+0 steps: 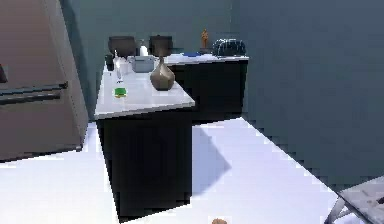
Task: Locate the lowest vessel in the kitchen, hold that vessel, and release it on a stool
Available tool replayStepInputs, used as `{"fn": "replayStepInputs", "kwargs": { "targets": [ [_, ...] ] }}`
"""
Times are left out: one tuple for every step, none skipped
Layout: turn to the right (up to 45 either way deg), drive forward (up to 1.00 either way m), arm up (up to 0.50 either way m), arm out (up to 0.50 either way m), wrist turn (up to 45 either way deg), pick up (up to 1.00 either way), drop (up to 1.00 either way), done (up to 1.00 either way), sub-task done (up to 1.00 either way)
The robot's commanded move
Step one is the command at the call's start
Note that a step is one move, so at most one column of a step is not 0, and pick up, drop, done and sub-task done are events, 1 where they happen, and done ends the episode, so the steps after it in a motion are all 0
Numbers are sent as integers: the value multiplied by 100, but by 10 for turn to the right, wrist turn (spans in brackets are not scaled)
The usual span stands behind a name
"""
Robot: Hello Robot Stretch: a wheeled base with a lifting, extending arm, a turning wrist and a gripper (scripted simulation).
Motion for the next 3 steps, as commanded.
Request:
{"fn": "replayStepInputs", "kwargs": {
  "targets": [
    [420, 0, 0, 0, 0, 0, 0, 0, 0],
    [0, 65, 0, 0, 0, 0, 0, 0, 0],
    [-360, 0, 0, 0, 0, 0, 0, 0, 0]
  ]
}}
